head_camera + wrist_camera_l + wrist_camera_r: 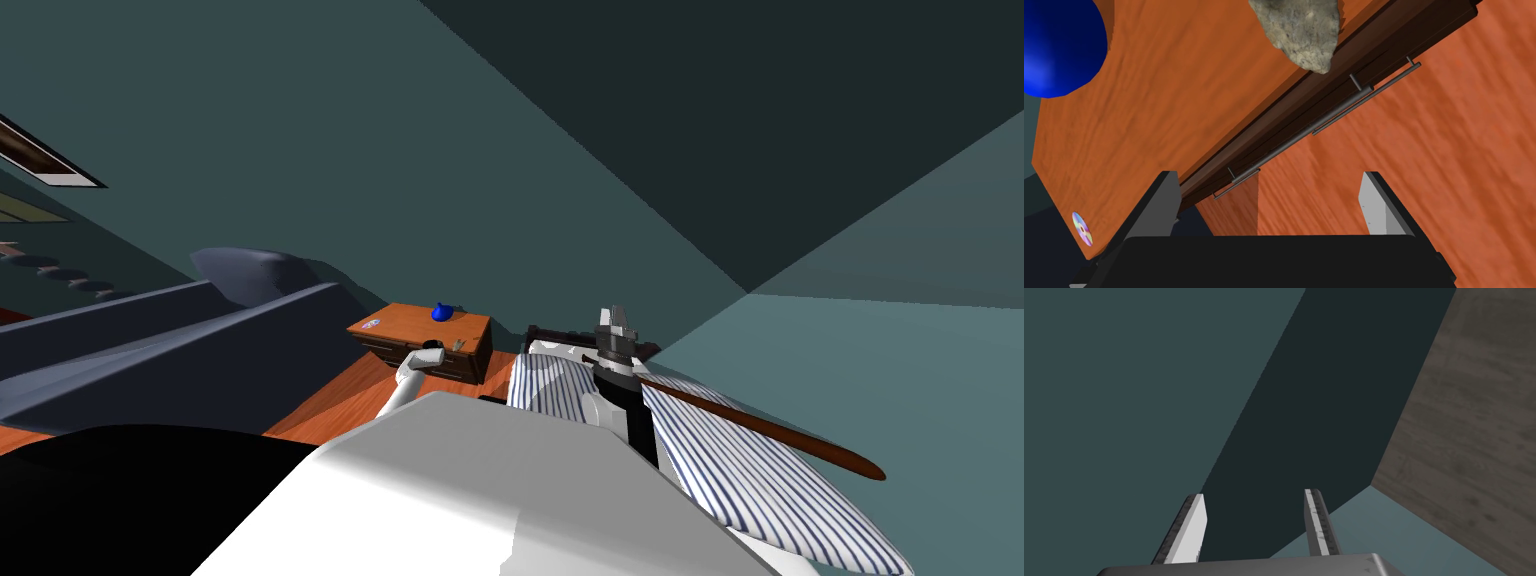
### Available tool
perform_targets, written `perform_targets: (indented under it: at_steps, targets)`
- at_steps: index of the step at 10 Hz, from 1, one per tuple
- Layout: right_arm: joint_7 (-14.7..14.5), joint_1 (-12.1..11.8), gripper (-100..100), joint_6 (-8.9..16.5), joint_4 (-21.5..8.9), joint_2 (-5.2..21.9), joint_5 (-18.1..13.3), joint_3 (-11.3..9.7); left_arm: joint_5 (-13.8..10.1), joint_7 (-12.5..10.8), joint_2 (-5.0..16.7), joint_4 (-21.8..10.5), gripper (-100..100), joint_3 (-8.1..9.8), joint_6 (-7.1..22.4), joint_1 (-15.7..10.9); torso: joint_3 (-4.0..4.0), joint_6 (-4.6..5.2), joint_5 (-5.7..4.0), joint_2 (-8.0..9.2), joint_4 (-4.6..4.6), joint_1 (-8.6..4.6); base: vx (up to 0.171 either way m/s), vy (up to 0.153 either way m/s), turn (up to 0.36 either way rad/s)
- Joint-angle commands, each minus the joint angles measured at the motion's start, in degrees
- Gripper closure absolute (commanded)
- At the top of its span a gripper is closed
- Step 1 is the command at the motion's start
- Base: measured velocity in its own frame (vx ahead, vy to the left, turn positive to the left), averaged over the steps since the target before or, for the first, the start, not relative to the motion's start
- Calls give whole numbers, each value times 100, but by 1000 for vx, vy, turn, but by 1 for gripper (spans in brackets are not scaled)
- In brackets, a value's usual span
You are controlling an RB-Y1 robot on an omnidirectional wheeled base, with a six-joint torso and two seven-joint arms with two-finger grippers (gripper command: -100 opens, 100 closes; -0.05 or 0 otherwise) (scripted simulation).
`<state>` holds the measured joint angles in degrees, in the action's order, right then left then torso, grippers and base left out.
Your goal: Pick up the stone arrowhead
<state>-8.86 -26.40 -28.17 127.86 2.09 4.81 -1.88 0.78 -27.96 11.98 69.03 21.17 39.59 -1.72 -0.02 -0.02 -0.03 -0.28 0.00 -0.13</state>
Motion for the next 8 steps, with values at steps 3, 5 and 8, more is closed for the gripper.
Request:
perform_targets:
  at_steps: [3, 5, 8]
  targets:
    - [0, 0, 0, 0, 0, 0, 0, 0, -205, 67, -28, -115, -100, 350, 256, -133, -1, 2, -1, -4, 0, -7, 8, -17, -71]
    - [0, 0, 0, 0, 0, 0, 0, 0, -330, 95, -44, -196, -100, 564, 425, -210, -2, 1, -1, -8, 0, -11, 8, -18, -75]
    - [0, 0, 0, 0, 0, 0, 0, 0, -548, 138, -61, -335, -100, 923, 711, -342, -1, 1, -1, -12, -1, -14, 6, -12, -53]
